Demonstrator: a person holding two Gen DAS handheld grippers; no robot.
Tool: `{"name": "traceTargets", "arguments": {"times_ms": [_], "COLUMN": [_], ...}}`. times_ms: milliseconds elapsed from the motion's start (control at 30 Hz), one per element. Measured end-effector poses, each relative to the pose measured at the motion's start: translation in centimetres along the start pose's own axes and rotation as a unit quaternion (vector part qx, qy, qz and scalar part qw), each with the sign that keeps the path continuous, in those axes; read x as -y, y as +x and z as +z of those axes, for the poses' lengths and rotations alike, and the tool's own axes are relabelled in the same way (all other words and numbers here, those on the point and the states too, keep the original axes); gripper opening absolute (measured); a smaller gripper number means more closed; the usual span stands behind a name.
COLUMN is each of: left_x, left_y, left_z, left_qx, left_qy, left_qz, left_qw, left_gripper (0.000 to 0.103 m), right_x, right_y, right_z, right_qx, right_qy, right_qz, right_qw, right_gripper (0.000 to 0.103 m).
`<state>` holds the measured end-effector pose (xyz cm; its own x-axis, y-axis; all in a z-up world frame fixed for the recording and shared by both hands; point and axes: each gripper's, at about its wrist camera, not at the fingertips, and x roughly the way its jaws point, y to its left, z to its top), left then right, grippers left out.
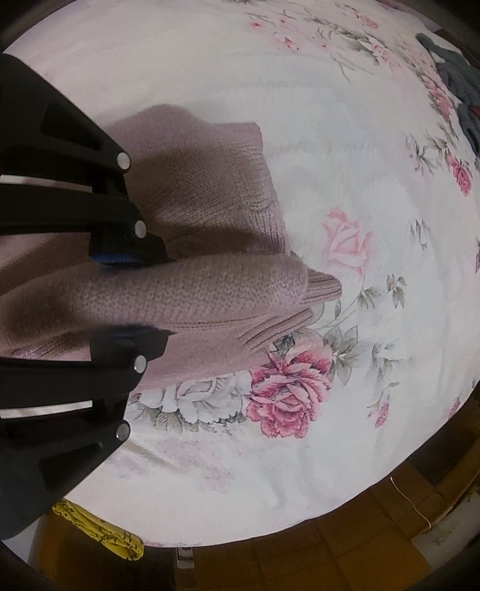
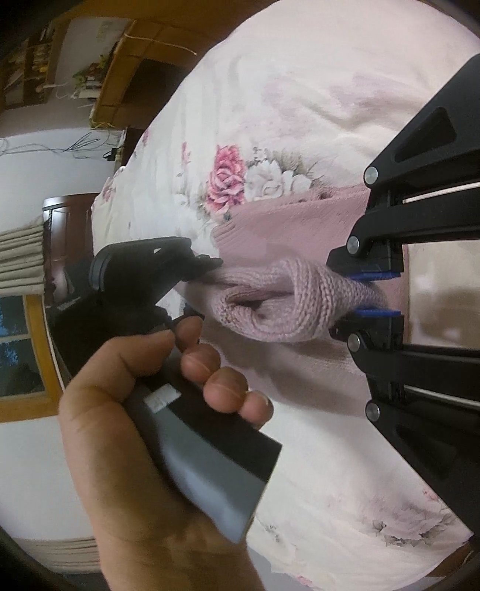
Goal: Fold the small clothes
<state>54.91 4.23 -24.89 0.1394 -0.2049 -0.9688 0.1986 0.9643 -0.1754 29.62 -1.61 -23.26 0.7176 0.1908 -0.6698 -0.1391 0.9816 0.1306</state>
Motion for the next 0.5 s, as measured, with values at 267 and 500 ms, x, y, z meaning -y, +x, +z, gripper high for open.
{"name": "traceTargets", "arguments": {"times_ms": [267,500], "left_x": [1.6,3.1], "left_y": [2.2,3.2], "left_z": [-1.1,-1.8], "left_qx": [0.023,0.055], "left_qy": [0.002,0.007], "left_qz": [0.037,0.075], "left_qw": [0.9991,0.9957], "left_gripper": [0.024,0.026], "right_x": [2.5,4.9], "right_y": [0.6,1.3], "right_z": [-1.7,-3.1], "right_qx": [-0.005,-0.012], "right_qy": [0.033,0.083], "right_qz": [0.016,0.053], "right_qw": [0.999,0.995], "right_gripper": [0.011,0.01]}}
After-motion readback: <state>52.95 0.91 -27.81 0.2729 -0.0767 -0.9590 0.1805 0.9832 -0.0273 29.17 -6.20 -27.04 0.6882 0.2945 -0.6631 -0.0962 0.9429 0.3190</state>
